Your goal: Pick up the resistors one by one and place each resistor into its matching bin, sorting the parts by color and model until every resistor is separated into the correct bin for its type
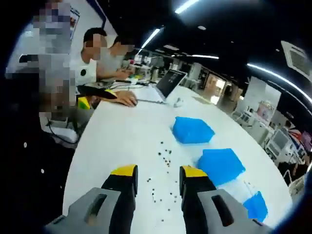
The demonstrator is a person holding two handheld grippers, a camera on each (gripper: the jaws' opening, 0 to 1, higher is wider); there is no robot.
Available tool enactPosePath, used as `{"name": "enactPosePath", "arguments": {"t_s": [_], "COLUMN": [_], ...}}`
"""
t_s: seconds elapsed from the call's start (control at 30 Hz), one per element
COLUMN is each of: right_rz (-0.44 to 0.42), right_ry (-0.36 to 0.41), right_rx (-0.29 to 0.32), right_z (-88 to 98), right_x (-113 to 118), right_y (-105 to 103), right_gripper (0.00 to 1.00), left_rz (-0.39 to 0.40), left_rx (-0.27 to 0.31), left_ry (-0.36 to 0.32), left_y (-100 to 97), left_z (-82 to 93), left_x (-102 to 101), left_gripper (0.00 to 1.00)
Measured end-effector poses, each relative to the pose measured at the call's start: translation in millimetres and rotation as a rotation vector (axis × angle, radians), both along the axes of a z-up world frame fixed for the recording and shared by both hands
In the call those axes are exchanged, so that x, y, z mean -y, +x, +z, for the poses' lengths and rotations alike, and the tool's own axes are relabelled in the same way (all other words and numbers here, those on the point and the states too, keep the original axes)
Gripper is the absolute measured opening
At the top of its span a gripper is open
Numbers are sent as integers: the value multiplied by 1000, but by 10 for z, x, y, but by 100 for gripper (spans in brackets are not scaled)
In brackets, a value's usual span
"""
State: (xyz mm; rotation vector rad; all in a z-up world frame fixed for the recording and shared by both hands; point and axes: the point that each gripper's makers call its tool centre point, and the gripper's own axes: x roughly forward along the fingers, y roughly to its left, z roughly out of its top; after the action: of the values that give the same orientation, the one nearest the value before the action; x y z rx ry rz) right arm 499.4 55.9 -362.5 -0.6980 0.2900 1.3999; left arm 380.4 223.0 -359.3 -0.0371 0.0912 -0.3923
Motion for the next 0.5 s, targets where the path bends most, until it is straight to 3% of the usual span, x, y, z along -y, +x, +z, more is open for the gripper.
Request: {"name": "enactPosePath", "arguments": {"t_s": [0.1,0.17,0.37,0.5], "right_rz": [151,179,235,265], "right_ry": [-119,-156,-241,-322], "right_rx": [85,32,6,2], "right_z": [-128,-187,-332,-527], "right_x": [-175,-316,-666,-822], "right_y": [13,31,190,245], "right_gripper": [36,36,35,35], "left_rz": [8,18,43,41], "left_rx": [4,-2,6,-6], "left_ry": [0,2,-7,-10], "left_y": [-43,-53,-108,-129], "left_z": [4,-6,17,-35], "left_x": [-11,-40,-107,-94], "left_gripper": [67,67,67,67]}}
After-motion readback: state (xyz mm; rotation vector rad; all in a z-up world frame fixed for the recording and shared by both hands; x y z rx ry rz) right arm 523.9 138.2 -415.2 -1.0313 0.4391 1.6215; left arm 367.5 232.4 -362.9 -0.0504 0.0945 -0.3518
